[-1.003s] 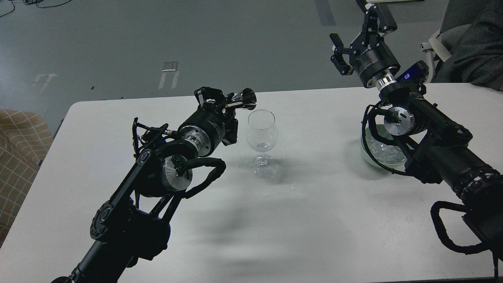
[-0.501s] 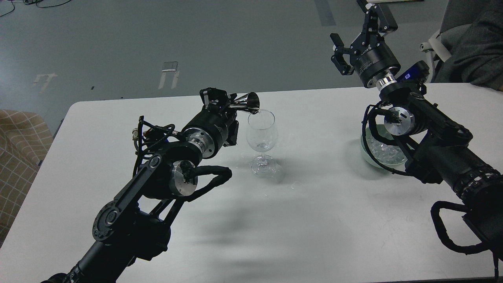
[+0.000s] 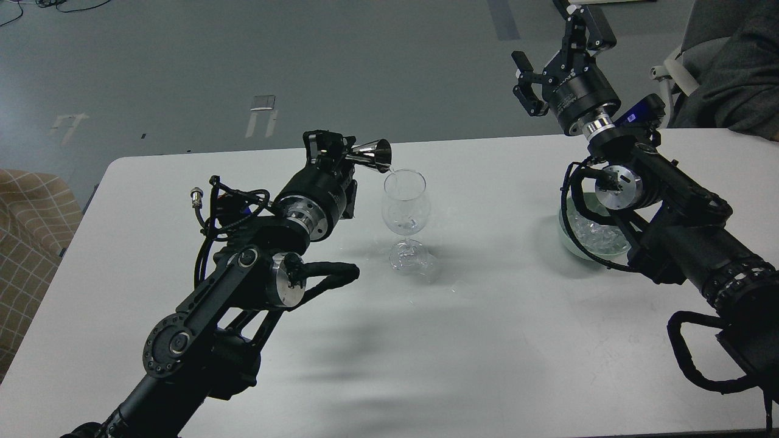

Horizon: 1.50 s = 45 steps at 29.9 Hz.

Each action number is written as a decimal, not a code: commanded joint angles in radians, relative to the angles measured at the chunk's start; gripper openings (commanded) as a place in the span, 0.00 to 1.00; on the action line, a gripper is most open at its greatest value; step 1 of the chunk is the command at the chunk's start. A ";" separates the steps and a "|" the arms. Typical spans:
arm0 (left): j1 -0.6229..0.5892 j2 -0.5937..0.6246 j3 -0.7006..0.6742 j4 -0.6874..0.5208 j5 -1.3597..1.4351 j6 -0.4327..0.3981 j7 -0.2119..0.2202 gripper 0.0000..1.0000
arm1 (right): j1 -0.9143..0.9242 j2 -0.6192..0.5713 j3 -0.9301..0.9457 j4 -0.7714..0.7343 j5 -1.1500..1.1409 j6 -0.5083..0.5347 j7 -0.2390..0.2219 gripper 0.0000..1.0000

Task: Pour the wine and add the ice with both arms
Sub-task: 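Tilt the jigger with the left gripper to pour into the glass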

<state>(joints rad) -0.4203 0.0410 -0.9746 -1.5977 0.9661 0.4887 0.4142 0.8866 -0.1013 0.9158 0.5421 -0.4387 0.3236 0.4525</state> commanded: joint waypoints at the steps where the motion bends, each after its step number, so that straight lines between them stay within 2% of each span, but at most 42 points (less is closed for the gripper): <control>1: -0.006 0.008 0.001 -0.001 0.005 0.000 0.000 0.00 | -0.002 0.000 0.000 -0.001 0.000 0.000 0.000 1.00; 8: -0.011 0.011 0.005 -0.004 0.032 0.000 0.005 0.00 | -0.002 -0.002 0.000 -0.001 0.000 0.000 0.000 1.00; 11: -0.015 0.020 0.048 -0.005 0.040 0.000 0.009 0.00 | -0.002 -0.002 0.000 -0.001 0.000 0.000 0.000 1.00; 17: -0.015 0.019 0.054 -0.025 0.042 0.000 0.031 0.00 | -0.002 -0.005 0.000 -0.001 0.000 0.000 0.000 1.00; 45: -0.015 0.028 0.062 -0.044 0.172 0.000 0.040 0.00 | -0.008 -0.005 0.000 -0.001 0.000 0.000 0.002 1.00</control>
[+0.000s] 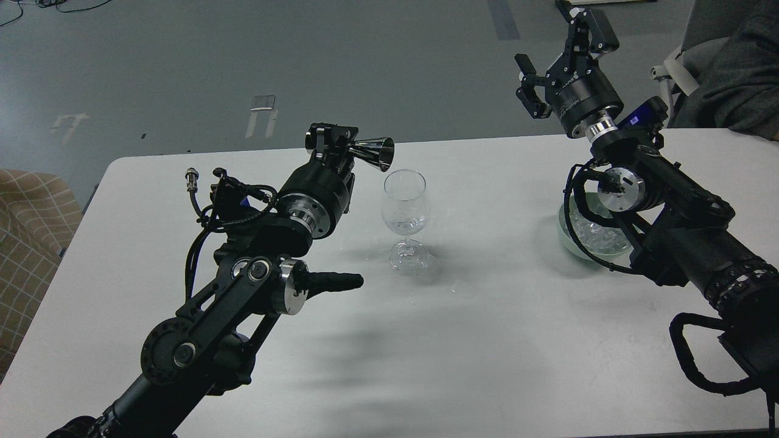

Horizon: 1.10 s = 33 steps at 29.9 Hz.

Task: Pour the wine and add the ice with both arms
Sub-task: 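Tilt the jigger with the left gripper to pour into the glass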

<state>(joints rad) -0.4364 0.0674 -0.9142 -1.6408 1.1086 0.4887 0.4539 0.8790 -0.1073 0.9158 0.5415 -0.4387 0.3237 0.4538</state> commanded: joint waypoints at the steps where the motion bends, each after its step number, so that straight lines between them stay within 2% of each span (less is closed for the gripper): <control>1: 0.001 0.002 0.009 -0.001 0.051 0.000 0.000 0.00 | 0.000 0.002 0.000 0.000 0.000 0.000 0.000 1.00; 18: 0.001 -0.014 0.061 -0.005 0.172 0.000 0.032 0.00 | -0.003 0.006 0.000 0.000 0.000 0.000 0.000 1.00; 33: -0.002 -0.011 0.120 0.002 0.384 0.000 0.035 0.00 | -0.011 0.006 0.000 0.000 0.000 0.000 0.002 1.00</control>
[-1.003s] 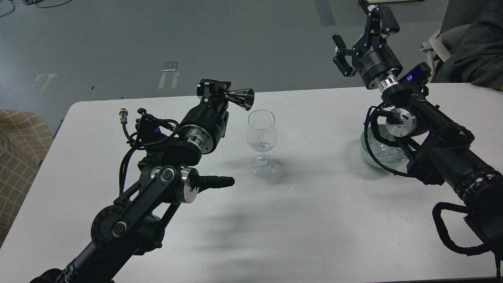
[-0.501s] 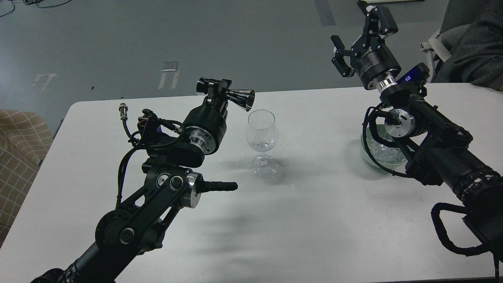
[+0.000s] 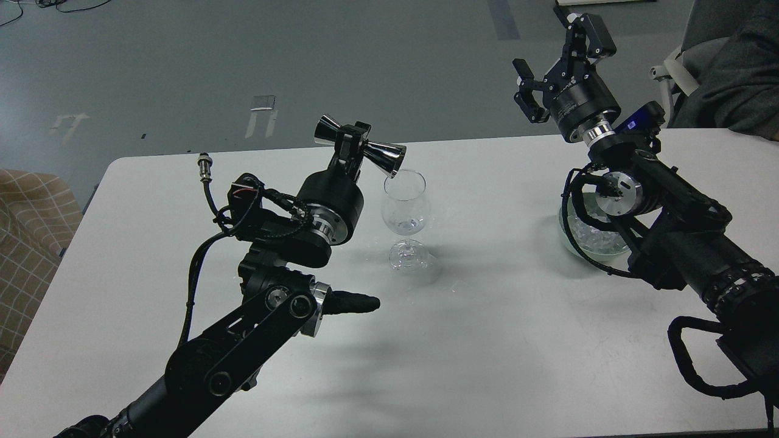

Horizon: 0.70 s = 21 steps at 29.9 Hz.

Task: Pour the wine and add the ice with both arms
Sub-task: 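Bring the jigger back and set it down with the left gripper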

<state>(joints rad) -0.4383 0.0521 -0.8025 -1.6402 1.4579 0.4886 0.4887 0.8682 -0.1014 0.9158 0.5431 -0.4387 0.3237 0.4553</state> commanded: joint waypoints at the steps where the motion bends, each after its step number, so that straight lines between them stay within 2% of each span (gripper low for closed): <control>1: 0.000 0.005 0.008 0.002 0.035 0.000 0.000 0.00 | 0.000 0.000 0.000 -0.002 0.000 0.000 0.000 1.00; 4: 0.003 0.003 -0.010 0.002 0.007 0.000 0.000 0.00 | 0.000 0.000 0.000 -0.002 0.000 0.000 0.000 1.00; 9: 0.003 0.005 -0.118 -0.026 -0.296 0.000 0.000 0.00 | 0.000 -0.003 0.000 0.000 0.000 0.000 -0.001 1.00; 17: 0.013 0.003 -0.467 -0.044 -0.794 0.000 0.000 0.00 | 0.000 -0.001 0.000 -0.002 0.000 0.000 0.000 1.00; 21: 0.047 0.005 -0.593 -0.043 -0.979 0.000 0.000 0.00 | 0.000 0.000 0.000 -0.002 0.000 0.000 0.000 1.00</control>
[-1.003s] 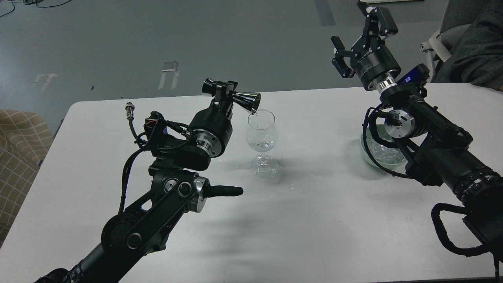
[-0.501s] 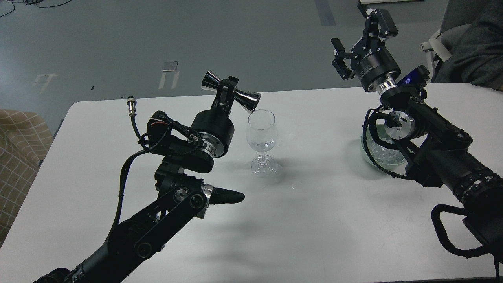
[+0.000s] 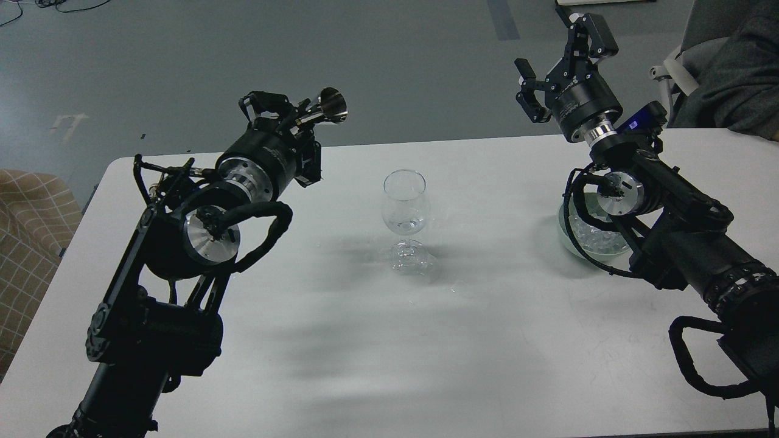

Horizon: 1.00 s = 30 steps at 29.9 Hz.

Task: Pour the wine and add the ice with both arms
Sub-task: 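Bring the jigger back and set it down with the left gripper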

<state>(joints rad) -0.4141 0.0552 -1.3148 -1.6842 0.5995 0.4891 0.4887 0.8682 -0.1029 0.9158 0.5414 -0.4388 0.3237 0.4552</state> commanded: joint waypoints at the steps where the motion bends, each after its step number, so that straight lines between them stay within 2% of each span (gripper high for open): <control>1: 0.058 0.002 -0.121 0.004 -0.179 0.000 -0.008 0.00 | -0.001 0.000 0.000 0.000 0.000 0.000 -0.001 1.00; 3: 0.113 0.002 -0.165 0.008 -0.243 0.000 -0.032 0.00 | -0.003 0.000 0.000 0.000 0.000 0.000 0.000 1.00; 5: 0.205 -0.002 -0.227 0.018 -0.299 -0.070 -0.062 0.00 | -0.008 0.002 0.000 0.000 0.000 -0.006 -0.001 1.00; 10: 0.323 -0.031 -0.297 0.102 -0.322 -0.210 -0.104 0.00 | -0.009 0.006 0.000 0.000 0.000 -0.009 -0.001 1.00; 15: 0.347 -0.052 -0.339 0.188 -0.323 -0.289 -0.108 0.01 | -0.008 0.009 0.000 0.000 0.000 -0.009 -0.001 1.00; 20: 0.348 -0.055 -0.343 0.285 -0.326 -0.325 -0.148 0.10 | -0.009 0.011 0.000 0.000 0.000 -0.011 -0.001 1.00; 22: 0.348 -0.055 -0.345 0.325 -0.346 -0.369 -0.156 0.11 | -0.009 0.009 0.000 0.000 0.000 -0.011 -0.001 1.00; 30: 0.350 -0.054 -0.348 0.382 -0.362 -0.398 -0.160 0.20 | -0.023 0.009 0.000 0.002 0.000 -0.011 0.000 1.00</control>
<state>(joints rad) -0.0647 0.0007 -1.6607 -1.3145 0.2388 0.1010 0.3288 0.8518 -0.0934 0.9158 0.5414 -0.4386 0.3129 0.4540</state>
